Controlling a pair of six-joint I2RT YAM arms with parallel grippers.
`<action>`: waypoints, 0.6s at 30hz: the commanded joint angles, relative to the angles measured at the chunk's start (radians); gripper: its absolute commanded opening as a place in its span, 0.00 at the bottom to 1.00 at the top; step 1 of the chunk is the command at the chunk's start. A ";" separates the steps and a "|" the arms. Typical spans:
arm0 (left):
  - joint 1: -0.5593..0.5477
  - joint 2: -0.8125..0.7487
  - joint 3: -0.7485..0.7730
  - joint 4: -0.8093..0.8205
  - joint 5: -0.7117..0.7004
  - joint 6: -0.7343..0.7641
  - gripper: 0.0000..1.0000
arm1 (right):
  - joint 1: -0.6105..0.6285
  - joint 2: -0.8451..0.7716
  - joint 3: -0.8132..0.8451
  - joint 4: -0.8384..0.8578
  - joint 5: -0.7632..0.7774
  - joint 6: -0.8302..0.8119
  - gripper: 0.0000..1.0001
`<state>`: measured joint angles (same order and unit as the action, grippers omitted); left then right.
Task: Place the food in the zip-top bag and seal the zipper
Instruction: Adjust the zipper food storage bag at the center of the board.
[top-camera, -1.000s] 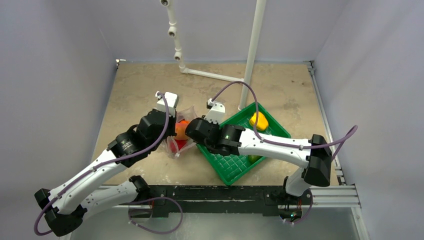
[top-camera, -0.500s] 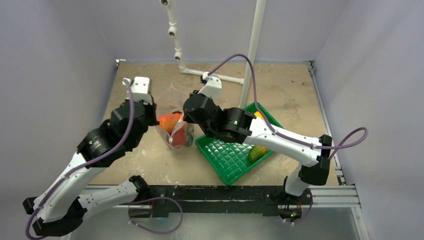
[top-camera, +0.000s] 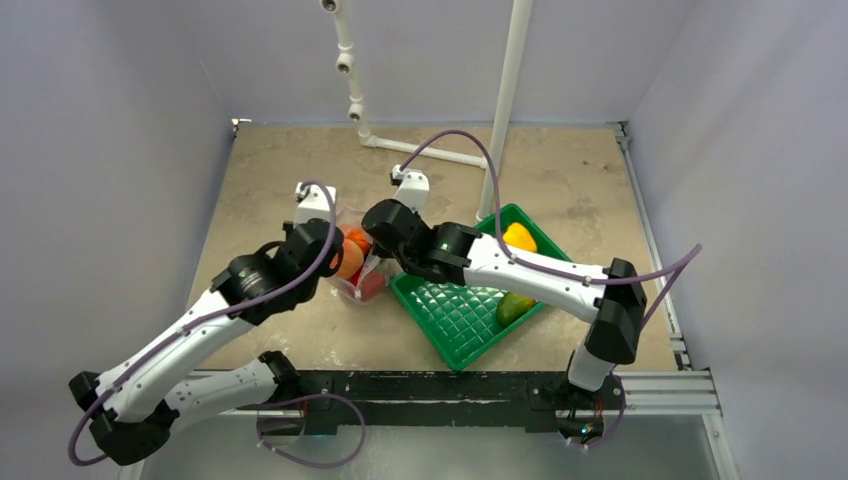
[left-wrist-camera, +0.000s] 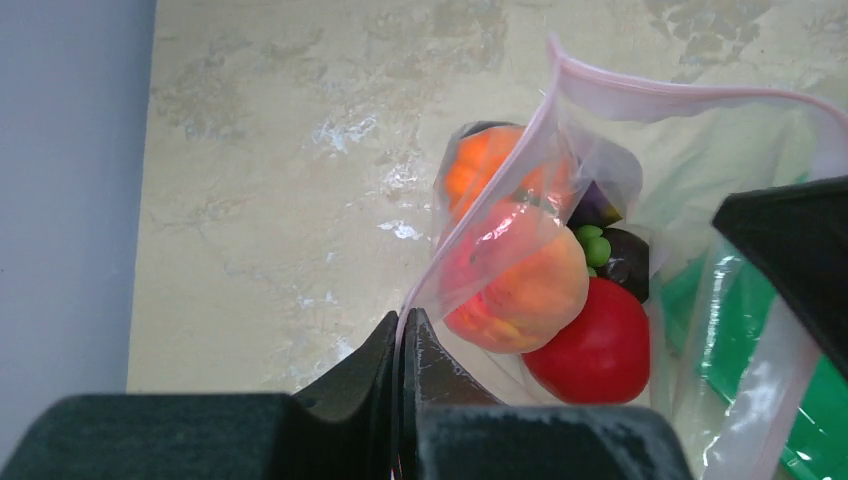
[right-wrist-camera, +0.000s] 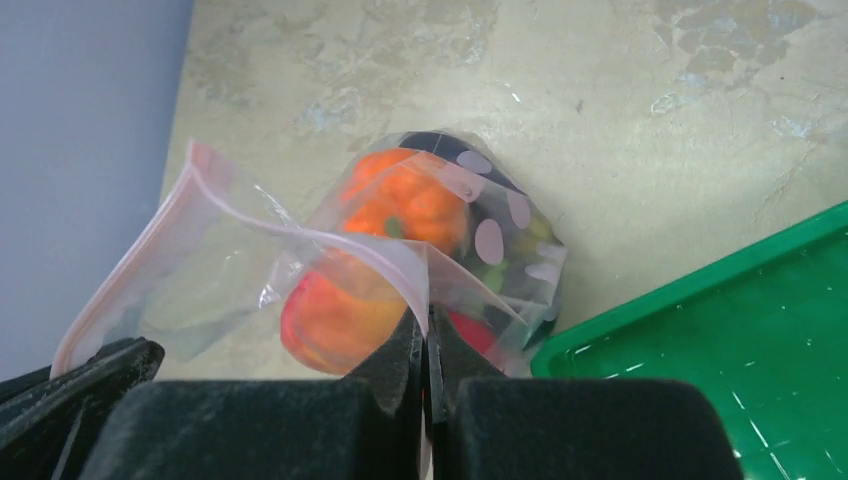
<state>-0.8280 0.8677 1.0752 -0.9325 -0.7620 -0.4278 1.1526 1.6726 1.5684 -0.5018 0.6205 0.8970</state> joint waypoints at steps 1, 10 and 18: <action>-0.004 0.043 0.054 0.044 0.032 -0.001 0.00 | -0.007 -0.002 0.043 0.040 -0.019 -0.003 0.00; -0.003 0.040 0.225 0.069 0.056 0.043 0.00 | -0.002 -0.061 0.206 0.081 0.017 -0.116 0.00; -0.004 0.088 0.012 0.117 0.027 -0.015 0.00 | -0.004 0.002 0.074 0.107 -0.049 -0.065 0.00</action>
<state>-0.8280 0.8799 1.1809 -0.8425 -0.7238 -0.4110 1.1469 1.6184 1.6985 -0.4053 0.6014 0.8074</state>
